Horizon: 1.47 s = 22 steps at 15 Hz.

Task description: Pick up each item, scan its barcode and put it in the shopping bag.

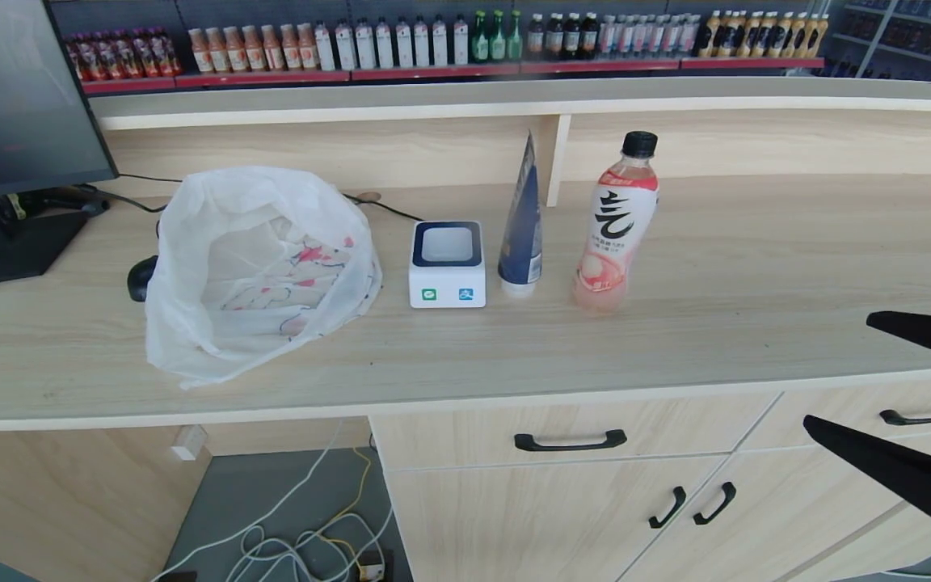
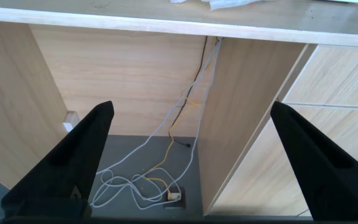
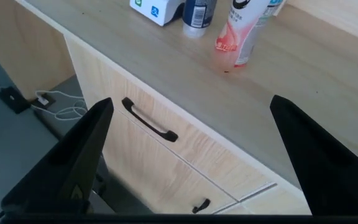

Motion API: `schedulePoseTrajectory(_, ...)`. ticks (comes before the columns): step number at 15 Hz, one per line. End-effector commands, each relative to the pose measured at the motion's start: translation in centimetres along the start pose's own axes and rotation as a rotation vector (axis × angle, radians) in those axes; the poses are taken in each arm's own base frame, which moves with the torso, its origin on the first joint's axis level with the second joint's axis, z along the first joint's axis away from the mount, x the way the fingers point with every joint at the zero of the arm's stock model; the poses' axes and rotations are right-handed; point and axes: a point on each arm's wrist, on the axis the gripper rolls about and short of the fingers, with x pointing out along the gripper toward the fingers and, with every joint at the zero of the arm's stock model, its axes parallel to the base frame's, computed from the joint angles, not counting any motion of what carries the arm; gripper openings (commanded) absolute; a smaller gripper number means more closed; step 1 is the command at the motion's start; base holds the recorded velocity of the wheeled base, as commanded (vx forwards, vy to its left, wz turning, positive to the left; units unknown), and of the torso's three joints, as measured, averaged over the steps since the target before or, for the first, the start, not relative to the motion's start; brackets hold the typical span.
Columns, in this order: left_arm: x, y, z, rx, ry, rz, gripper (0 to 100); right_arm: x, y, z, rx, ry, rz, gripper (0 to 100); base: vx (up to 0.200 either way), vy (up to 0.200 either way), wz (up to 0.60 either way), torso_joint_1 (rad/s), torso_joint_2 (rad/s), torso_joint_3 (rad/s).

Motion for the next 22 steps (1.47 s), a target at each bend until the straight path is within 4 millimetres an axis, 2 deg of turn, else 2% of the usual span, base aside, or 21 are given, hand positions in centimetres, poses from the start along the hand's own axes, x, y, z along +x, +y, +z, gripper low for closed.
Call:
schedulePoseTrajectory(1,0.0,0.0,0.0,0.0,0.0,0.0,100,2.1,0.9,1.1,-0.016,0.023,0.012,100,0.0,0.0,0.0,0.0,0.0,0.0)
schedulePoseTrajectory(5,0.0,0.0,0.0,0.0,0.0,0.0,100,7.1,4.3,4.1,-0.051,0.022,0.069,100,0.0,0.0,0.0,0.0,0.0,0.0)
schedulePoseTrajectory(8,0.0,0.0,0.0,0.0,0.0,-0.003,100,11.1,7.3,6.4,-0.041,-0.082,0.077,100,0.0,0.0,0.0,0.0,0.0,0.0)
schedulePoseTrajectory(11,0.0,0.0,0.0,0.0,0.0,-0.003,100,13.8,9.4,6.2,0.037,-0.122,0.03,100,0.0,0.0,0.0,0.0,0.0,0.0)
schedulePoseTrajectory(18,0.0,0.0,0.0,0.0,0.0,-0.001,100,17.1,10.0,6.4,0.201,-0.201,-0.202,100,0.0,0.0,0.0,0.0,0.0,0.0)
schedulePoseTrajectory(22,0.0,0.0,0.0,0.0,0.0,-0.001,100,19.4,9.9,7.5,0.272,-0.276,-0.313,100,0.0,0.0,0.0,0.0,0.0,0.0)
